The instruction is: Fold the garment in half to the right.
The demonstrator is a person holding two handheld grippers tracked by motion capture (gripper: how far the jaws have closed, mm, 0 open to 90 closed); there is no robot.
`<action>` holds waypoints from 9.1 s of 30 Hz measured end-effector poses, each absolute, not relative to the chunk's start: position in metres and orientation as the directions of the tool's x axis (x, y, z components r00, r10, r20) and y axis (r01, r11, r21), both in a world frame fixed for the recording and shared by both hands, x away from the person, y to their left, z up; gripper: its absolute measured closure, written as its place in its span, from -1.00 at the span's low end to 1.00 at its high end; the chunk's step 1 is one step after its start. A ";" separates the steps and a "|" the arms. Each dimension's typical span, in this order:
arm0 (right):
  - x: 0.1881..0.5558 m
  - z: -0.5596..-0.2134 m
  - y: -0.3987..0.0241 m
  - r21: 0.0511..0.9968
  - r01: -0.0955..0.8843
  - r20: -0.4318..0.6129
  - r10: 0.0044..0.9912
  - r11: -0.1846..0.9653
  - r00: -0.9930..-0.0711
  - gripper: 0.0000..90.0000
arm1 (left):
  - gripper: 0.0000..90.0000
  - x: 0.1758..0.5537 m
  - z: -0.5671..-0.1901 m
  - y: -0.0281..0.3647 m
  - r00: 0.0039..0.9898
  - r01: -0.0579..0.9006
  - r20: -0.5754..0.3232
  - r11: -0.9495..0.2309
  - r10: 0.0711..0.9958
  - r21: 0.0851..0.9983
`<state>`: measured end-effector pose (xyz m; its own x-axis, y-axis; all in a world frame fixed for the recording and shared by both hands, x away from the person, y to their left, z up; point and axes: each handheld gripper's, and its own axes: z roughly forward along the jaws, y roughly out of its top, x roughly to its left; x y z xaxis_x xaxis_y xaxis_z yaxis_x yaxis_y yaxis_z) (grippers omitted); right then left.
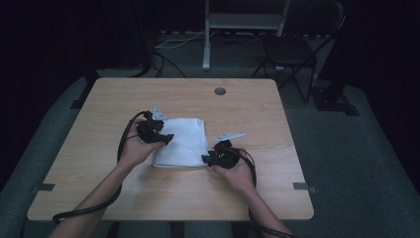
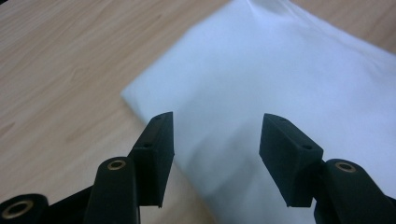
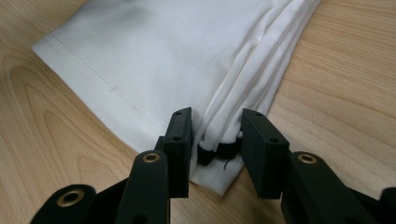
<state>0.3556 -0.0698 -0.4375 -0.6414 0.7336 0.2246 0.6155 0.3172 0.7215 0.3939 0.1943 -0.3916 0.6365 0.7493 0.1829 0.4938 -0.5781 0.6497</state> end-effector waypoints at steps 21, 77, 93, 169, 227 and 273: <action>0.356 -0.438 -0.058 0.723 0.624 0.234 0.744 0.298 -0.626 0.41 | 0.00 0.361 -0.416 0.221 0.607 0.517 0.176 -0.553 0.775 0.653; 0.369 -0.437 -0.053 0.724 0.625 0.210 0.768 0.293 -0.605 -0.09 | -0.30 0.372 -0.413 0.224 0.559 0.532 0.164 -0.503 0.813 0.681; 0.365 -0.429 -0.065 0.760 0.593 0.204 0.770 0.265 -0.605 -0.31 | -0.52 0.360 -0.406 0.231 0.543 0.528 0.096 -0.428 0.834 0.733; 0.343 -0.387 -0.119 0.829 0.497 0.141 0.764 0.256 -0.629 -0.71 | -0.53 0.308 -0.363 0.339 0.433 0.469 -0.069 -0.159 0.899 0.869; 0.314 -0.385 -0.167 0.846 0.491 0.144 0.799 0.207 -0.584 -0.71 | -0.53 0.280 -0.370 0.374 0.374 0.453 -0.088 -0.099 0.923 0.886; 0.292 -0.411 -0.209 0.832 0.532 0.173 0.840 0.154 -0.513 -0.71 | -0.53 0.268 -0.396 0.407 0.322 0.470 -0.106 -0.062 0.941 0.881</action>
<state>0.2919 -0.2090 -0.4106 -0.5135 0.8404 0.1733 0.5324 0.1537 0.8324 0.2676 0.4069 -0.3956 0.3217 0.9409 -0.1056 0.4697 -0.0618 0.8806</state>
